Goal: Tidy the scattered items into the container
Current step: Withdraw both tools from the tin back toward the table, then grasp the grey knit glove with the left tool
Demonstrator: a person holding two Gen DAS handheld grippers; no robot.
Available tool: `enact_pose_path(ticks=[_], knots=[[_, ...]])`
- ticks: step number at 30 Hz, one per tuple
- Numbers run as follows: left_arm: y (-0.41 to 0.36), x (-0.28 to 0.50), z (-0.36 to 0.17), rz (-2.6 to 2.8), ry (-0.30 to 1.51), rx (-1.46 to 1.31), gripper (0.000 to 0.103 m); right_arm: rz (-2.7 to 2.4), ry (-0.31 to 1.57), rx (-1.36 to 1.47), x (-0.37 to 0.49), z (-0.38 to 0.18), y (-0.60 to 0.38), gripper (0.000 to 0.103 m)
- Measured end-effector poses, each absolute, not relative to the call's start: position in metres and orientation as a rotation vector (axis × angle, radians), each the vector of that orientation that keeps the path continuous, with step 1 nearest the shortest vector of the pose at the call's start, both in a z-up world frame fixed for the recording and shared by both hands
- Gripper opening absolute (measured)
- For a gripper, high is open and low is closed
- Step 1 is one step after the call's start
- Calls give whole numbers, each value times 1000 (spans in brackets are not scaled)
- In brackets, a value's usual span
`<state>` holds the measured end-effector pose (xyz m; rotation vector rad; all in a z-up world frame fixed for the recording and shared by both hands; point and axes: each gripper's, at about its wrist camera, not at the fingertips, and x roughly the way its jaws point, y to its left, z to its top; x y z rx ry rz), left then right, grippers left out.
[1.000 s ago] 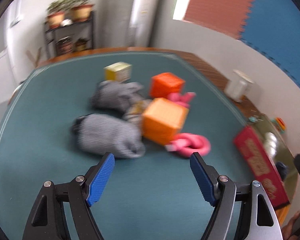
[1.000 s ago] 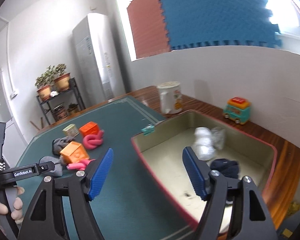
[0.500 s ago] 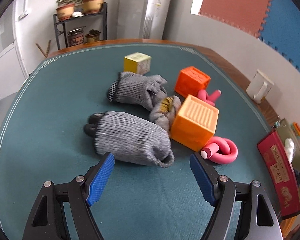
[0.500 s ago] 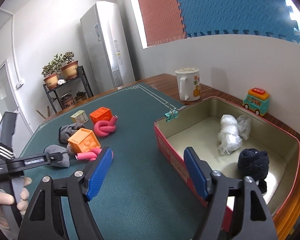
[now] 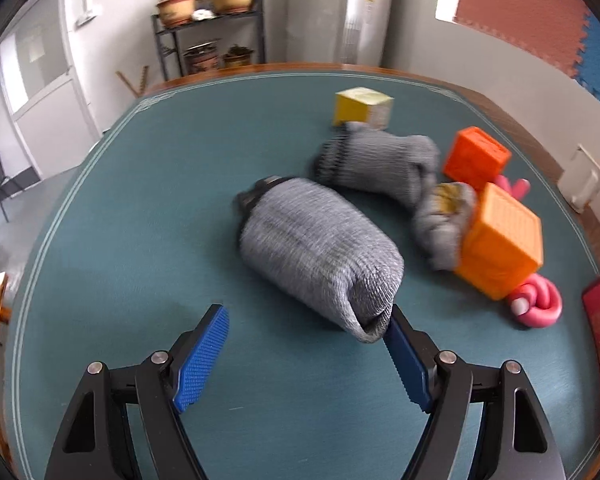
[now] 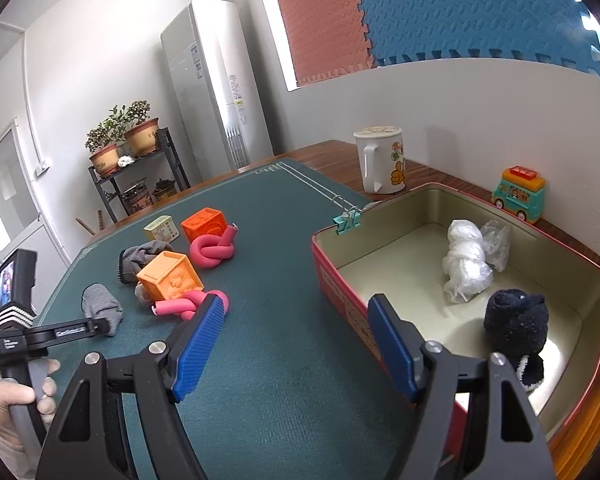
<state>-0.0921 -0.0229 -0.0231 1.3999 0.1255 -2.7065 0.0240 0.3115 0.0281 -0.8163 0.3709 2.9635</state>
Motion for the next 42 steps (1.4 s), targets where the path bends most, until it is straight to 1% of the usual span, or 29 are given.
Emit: enact_pose_path(ticks=[5, 11, 20, 23, 28, 32, 33, 35, 36, 37, 40, 42], knots=[[-67, -79, -24, -2629, 162, 1355, 80, 2978, 366, -827, 23, 28, 304, 78], [-103, -72, -18, -2605, 279, 1295, 80, 3013, 339, -843, 20, 30, 288, 78], [-90, -79, -1, -2721, 339, 1259, 80, 3011, 340, -873, 14, 25, 284, 78], [-79, -92, -1, -2728, 298, 1260, 80, 3008, 342, -882, 13, 23, 284, 78], [-76, -114, -10, -2681, 265, 1269, 80, 3001, 337, -900, 9, 21, 286, 78], [-85, -123, -22, -2646, 312, 1298, 80, 2997, 322, -922, 4, 19, 285, 78], [-86, -125, -26, -2645, 317, 1307, 77, 2999, 322, -935, 1, 19, 284, 78], [-88, -126, -32, -2654, 334, 1328, 66, 3006, 319, -963, -4, 18, 282, 78], [-87, -126, -33, -2671, 353, 1337, 53, 3010, 316, -979, -6, 18, 280, 78], [-85, -126, -32, -2688, 351, 1338, 45, 3019, 313, -1004, -10, 18, 278, 78], [-75, -122, -28, -2726, 291, 1318, 40, 3047, 301, -1081, -22, 17, 270, 78], [-73, -119, -27, -2742, 294, 1325, 40, 3069, 260, -1136, -35, 15, 262, 79]])
